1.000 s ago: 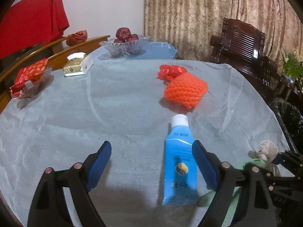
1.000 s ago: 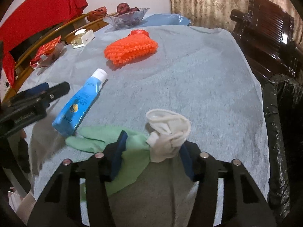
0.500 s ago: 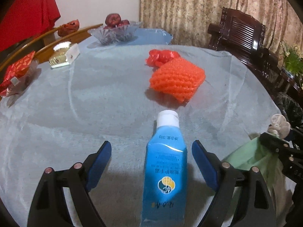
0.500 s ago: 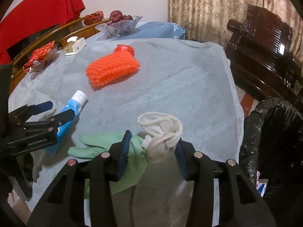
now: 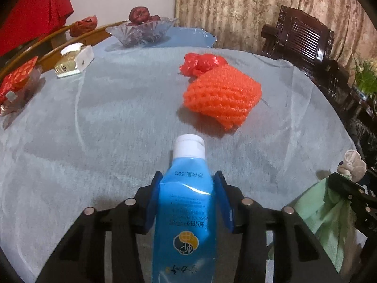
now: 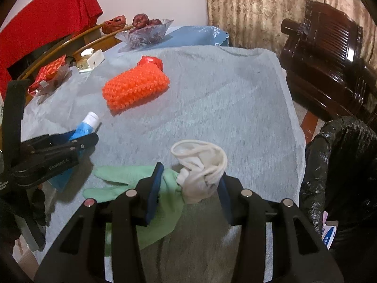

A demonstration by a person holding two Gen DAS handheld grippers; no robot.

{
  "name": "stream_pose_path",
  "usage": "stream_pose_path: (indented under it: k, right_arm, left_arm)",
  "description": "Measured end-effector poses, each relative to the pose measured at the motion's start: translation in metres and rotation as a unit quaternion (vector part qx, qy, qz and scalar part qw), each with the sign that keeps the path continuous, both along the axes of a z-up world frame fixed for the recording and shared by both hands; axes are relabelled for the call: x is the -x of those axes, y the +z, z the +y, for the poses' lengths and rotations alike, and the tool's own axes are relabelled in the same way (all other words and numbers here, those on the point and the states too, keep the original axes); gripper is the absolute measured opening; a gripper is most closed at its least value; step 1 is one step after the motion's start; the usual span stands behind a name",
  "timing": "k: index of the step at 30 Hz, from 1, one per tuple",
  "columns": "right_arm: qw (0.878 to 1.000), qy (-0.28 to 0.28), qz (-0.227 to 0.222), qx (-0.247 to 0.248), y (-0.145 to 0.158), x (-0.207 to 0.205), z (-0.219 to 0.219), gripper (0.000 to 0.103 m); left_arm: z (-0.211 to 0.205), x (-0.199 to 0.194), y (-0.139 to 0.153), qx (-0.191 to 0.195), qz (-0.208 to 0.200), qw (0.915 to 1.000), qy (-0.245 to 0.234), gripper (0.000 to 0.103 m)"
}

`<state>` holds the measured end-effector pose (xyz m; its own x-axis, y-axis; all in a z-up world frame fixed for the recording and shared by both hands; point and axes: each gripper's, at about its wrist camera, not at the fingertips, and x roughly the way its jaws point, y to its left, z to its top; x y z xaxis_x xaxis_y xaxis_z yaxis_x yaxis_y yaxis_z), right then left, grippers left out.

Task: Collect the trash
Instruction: 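Grasp the blue tube with left tool while right tool grasps green glove, then carry the blue tube and green glove over the bin with both tools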

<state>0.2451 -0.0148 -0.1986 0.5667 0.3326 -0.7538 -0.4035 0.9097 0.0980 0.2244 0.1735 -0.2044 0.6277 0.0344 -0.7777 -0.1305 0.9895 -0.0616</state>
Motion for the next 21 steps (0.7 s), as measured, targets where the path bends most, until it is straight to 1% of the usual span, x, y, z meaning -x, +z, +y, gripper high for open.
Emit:
stream_pose_path:
  k: [4, 10, 17, 21]
  right_arm:
    - [1.0, -0.001, -0.013, -0.008, 0.012, 0.002, -0.003, 0.042]
    - [1.0, -0.002, -0.029, -0.01, 0.032, 0.006, -0.006, 0.042]
    - [0.998, -0.004, -0.056, -0.009, 0.058, 0.018, -0.015, 0.042]
    - [0.998, -0.012, -0.066, -0.012, 0.069, 0.025, -0.027, 0.042]
  left_arm:
    - [0.001, 0.005, 0.011, 0.008, -0.016, 0.9998, 0.006, 0.044]
    - [-0.008, 0.017, 0.038, 0.006, -0.045, 0.999, -0.008, 0.044]
    - [-0.027, 0.027, 0.058, 0.006, -0.056, 0.9978, -0.034, 0.044]
    - [-0.038, 0.033, 0.07, 0.007, -0.064, 0.9969, -0.045, 0.044]
